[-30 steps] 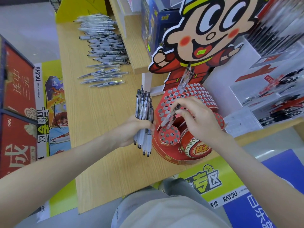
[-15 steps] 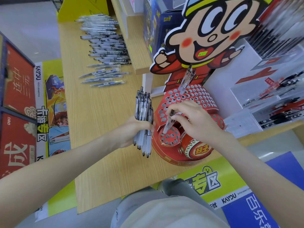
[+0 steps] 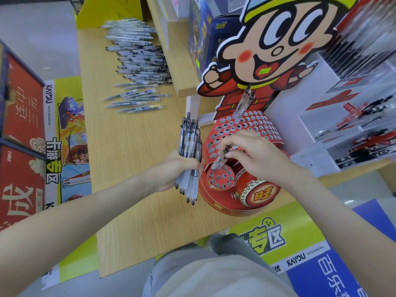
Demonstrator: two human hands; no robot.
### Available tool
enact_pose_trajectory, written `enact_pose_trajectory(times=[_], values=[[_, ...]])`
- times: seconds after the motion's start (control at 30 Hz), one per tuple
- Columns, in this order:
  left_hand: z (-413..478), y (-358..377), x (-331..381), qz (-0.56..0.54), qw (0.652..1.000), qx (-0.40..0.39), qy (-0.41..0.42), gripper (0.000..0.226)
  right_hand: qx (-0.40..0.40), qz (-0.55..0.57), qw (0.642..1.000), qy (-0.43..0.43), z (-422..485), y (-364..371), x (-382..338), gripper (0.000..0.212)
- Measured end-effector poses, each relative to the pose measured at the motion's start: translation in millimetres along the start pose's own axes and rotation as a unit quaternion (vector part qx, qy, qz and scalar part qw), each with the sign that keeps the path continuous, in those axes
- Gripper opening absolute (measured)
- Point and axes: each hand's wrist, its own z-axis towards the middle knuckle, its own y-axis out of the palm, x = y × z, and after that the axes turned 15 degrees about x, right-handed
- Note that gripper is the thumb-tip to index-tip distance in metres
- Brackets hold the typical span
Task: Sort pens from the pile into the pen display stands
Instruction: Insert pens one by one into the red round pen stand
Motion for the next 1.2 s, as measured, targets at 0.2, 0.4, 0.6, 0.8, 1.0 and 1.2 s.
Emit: enact_pose_trajectory(times=[0.2,0.4,0.6,0.8,1.0,1.2], values=[[-1.2,-1.3,0.5,0.01,1.0,-0.002,0.014,0.012,-0.022,-0.027,0.999,-0.04,2.1,1.3,-3.3,0.016],[-3.5,-0.7,0.2,0.006,1.0,-0.005,0.007,0.013,-0.01,-0.072,0.997,-0.028,0.5,12.0,-2.9,0.012],[-6.9,2.2,1.7,0.003,1.0,-0.009,0.013,0.016,0.019,-0.101,0.994,-0.046,-6.8,24.2,1.7,0.008],[-9.1,7.9,0.7,-0.006,1.0,-0.018,-0.003,0.011,0.061,-0.082,0.995,-0.005,-9.0,29.7,-1.6,0.023],[-14.6,17.4,10.6,-0.012,0.998,-0.06,0.02,0.033,0.104,0.028,0.988,0.112,-2.8,27.0,-26.0,0.016],[-15.3,17.1,18.9,-0.012,0.998,-0.059,0.031,0.027,0.069,0.149,0.964,0.21,2.3,19.9,-30.4,0.008]])
